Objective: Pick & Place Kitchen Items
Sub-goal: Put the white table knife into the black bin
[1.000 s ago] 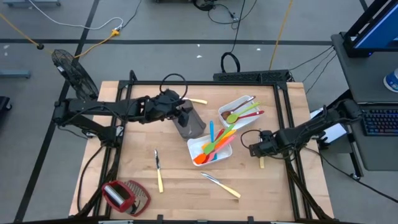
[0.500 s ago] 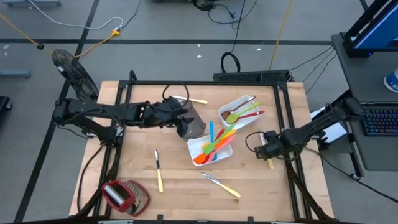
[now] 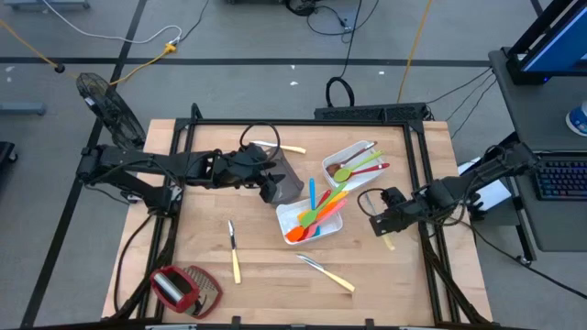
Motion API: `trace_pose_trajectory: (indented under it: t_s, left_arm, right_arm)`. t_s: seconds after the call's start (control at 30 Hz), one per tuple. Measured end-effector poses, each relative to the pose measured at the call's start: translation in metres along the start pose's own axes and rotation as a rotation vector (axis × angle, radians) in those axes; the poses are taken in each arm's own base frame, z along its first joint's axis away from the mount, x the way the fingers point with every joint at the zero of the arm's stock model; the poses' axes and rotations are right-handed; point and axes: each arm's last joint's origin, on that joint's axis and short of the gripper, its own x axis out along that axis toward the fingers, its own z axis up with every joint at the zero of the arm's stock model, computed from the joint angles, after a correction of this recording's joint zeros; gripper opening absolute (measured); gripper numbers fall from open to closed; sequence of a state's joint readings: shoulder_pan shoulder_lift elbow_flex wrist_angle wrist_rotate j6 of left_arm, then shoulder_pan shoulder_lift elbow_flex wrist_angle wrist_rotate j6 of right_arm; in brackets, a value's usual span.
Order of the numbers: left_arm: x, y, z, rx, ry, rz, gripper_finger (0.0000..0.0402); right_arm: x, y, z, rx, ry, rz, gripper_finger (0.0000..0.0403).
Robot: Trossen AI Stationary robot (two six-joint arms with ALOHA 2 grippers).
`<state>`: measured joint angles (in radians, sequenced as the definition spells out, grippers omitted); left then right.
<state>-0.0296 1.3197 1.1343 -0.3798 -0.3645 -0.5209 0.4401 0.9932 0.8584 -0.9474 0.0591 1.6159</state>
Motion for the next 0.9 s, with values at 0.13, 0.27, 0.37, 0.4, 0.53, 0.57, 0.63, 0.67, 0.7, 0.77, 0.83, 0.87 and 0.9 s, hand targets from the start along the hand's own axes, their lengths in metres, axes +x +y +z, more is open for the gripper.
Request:
trace_pose_trajectory:
  t_s: [0.13, 0.27, 0.37, 0.4, 0.53, 0.57, 0.63, 0.67, 0.7, 0.77, 0.83, 0.87, 0.9]
  left_arm:
    - [0.000, 0.000, -0.001, 0.005, 0.005, 0.004, 0.0248]
    - [0.000, 0.001, -0.001, 0.028, 0.007, 0.007, 0.0248]
    - [0.000, 0.001, -0.001, 0.056, 0.007, 0.008, 0.0248]
    - [0.000, 0.001, -0.001, 0.068, 0.006, 0.008, 0.0248]
    - [0.000, 0.001, 0.000, 0.122, 0.005, 0.008, 0.0248]
    - [0.000, 0.001, 0.000, 0.122, 0.004, 0.008, 0.0248]
    - [0.001, 0.002, 0.001, 0.124, -0.005, 0.021, 0.0248]
    - [0.001, 0.004, 0.002, 0.126, -0.009, 0.030, 0.0248]
    - [0.002, 0.005, 0.002, 0.125, -0.011, 0.039, 0.0248]
    - [0.002, 0.007, 0.003, 0.111, -0.021, 0.062, 0.0248]
    - [0.003, 0.010, 0.005, 0.086, -0.038, 0.100, 0.0248]
    - [0.003, 0.012, 0.006, 0.082, -0.047, 0.119, 0.0248]
    - [0.003, 0.013, 0.006, 0.078, -0.055, 0.136, 0.0248]
  right_arm:
    - [-0.019, 0.012, 0.002, -0.025, -0.028, 0.063, 0.0038]
    - [-0.036, 0.026, 0.009, -0.053, -0.070, 0.149, 0.0038]
    - [-0.047, 0.039, 0.018, -0.091, -0.111, 0.243, 0.0038]
    - [-0.052, 0.044, 0.023, -0.108, -0.127, 0.283, 0.0038]
    - [-0.067, 0.065, 0.046, -0.203, -0.174, 0.438, 0.0038]
    - [-0.069, 0.070, 0.053, -0.228, -0.183, 0.464, 0.0038]
    - [-0.072, 0.077, 0.067, -0.278, -0.169, 0.506, 0.0038]
    - [-0.071, 0.079, 0.074, -0.297, -0.157, 0.509, 0.0038]
    - [-0.071, 0.081, 0.081, -0.315, -0.145, 0.514, 0.0038]
    - [-0.067, 0.084, 0.095, -0.346, -0.113, 0.541, 0.0038]
    - [-0.064, 0.088, 0.108, -0.371, -0.069, 0.595, 0.0038]
    - [-0.062, 0.090, 0.115, -0.378, -0.046, 0.628, 0.0038]
    - [-0.060, 0.092, 0.121, -0.381, -0.019, 0.661, 0.0038]
